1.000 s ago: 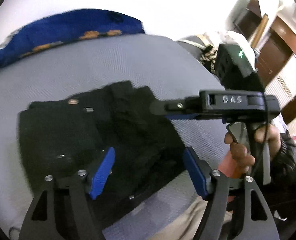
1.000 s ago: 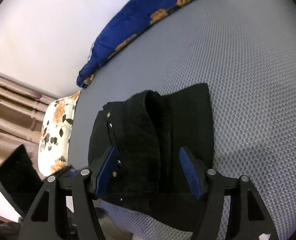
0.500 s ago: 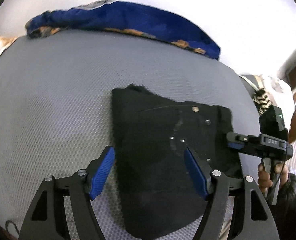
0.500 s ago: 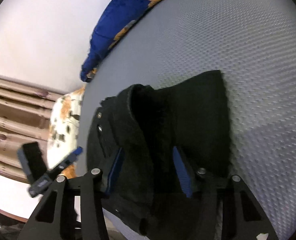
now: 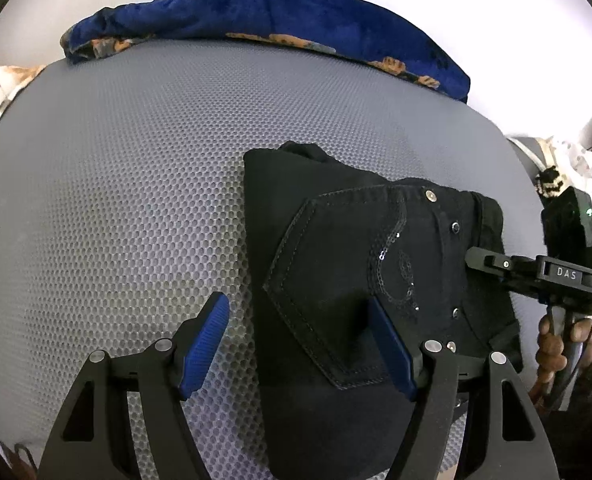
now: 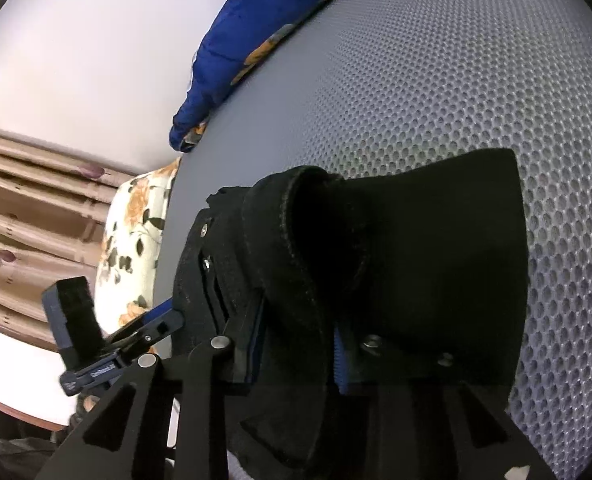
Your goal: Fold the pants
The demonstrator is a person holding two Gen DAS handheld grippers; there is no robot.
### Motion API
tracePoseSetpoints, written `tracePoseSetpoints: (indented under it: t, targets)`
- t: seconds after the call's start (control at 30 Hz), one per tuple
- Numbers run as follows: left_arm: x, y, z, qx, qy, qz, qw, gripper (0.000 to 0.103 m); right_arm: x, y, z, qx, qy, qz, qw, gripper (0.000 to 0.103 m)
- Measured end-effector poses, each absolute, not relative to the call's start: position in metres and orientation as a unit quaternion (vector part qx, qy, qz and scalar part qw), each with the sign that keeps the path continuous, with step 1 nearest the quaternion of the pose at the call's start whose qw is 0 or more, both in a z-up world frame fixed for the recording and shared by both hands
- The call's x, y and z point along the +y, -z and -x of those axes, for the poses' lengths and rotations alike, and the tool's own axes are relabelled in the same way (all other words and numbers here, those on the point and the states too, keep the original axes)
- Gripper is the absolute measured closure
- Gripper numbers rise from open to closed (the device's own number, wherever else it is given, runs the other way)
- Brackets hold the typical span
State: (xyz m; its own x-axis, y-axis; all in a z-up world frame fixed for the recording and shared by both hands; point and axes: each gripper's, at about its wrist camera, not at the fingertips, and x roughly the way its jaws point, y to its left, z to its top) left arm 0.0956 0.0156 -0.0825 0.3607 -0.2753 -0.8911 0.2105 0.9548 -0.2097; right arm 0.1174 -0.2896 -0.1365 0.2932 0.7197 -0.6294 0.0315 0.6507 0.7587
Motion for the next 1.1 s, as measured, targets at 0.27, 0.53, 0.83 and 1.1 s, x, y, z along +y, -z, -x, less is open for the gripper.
tracePoseSetpoints:
  t: [0.27,0.53,0.83,1.1]
  targets:
    - [0.016,0.086,-0.094,0.546,0.142,0.028,0.825,0.031,-0.283,0.128,-0.121,0.564,-0.208,-0.328,0.729,0.079]
    - [0.015,0.080,-0.095,0.544,0.143,0.029,0.827,0.031,-0.275,0.091,-0.110,0.547,-0.190,-0.304,0.757,0.091]
    - [0.020,0.072,-0.099,0.541,0.139,0.041,0.829,0.031,-0.280,0.038,-0.101,0.513,-0.180,-0.302,0.783,0.092]
    - [0.006,0.063,-0.107,0.534,0.151,0.035,0.831,0.031,-0.308,0.043,-0.090,0.517,-0.138,-0.318,0.783,0.093]
